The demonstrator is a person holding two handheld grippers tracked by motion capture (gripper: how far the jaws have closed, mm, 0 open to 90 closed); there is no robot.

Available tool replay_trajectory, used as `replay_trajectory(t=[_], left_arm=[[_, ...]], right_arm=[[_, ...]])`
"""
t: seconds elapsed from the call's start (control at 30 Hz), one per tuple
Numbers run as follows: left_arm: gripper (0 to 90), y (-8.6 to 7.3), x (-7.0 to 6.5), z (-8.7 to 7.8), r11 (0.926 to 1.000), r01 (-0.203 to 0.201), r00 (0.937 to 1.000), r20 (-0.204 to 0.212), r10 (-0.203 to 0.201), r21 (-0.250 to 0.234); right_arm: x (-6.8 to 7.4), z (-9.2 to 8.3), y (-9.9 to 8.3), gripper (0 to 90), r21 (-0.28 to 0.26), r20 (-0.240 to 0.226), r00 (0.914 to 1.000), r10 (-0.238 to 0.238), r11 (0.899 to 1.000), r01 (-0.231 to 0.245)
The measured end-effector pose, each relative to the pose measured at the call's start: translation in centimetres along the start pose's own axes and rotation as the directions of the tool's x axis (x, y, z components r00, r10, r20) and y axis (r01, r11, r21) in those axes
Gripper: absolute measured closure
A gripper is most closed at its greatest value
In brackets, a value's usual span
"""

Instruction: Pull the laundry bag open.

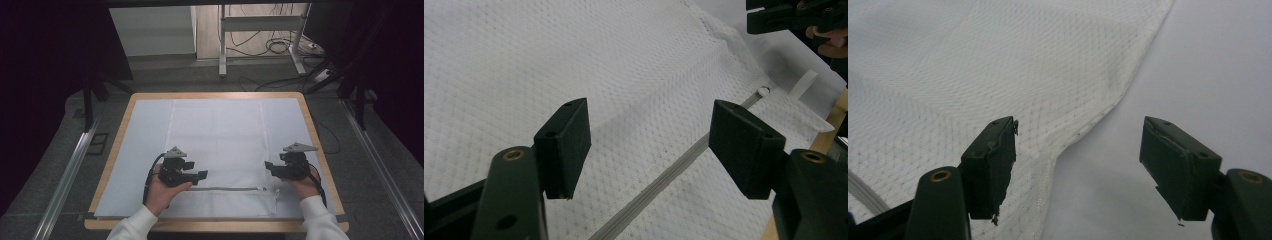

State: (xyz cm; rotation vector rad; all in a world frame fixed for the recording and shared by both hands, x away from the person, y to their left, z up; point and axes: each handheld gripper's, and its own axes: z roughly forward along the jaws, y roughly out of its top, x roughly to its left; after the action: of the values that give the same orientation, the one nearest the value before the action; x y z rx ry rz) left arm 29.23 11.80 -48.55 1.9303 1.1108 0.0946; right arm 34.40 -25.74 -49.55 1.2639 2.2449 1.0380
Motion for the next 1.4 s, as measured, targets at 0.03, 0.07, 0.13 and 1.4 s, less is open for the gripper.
replay_trajectory(t=[0.03, 0.07, 0.13, 1.4], left_arm=[[33.3, 0.0, -0.1, 0.1, 1.0000, -0.001, 1.0000, -0.002, 0.001, 0.003], [33.3, 0.0, -0.2, 0.3, 1.0000, -0.001, 1.0000, -0.001, 0.001, 0.006], [33.3, 0.0, -0.3, 0.4, 1.0000, -0.004, 1.0000, -0.001, 0.004, 0.009], [35.4, 1.1, -4.7, 4.3, 0.9940, -0.067, 0.9955, 0.072, 0.061, 0.087]], right_arm=[[0.0, 0.0, 0.0, 30.5, 0.001, 0.000, 1.0000, 0.001, 1.000, -0.001], [0.0, 0.0, 0.0, 30.5, 0.001, 0.000, 1.0000, 0.002, 1.000, -0.002], [0.0, 0.0, 0.0, 30.5, 0.001, 0.001, 1.0000, 0.003, 1.000, -0.003], [-0.7, -0.2, -0.1, 31.0, -0.014, 0.024, 0.9996, 0.016, 1.000, -0.016]])
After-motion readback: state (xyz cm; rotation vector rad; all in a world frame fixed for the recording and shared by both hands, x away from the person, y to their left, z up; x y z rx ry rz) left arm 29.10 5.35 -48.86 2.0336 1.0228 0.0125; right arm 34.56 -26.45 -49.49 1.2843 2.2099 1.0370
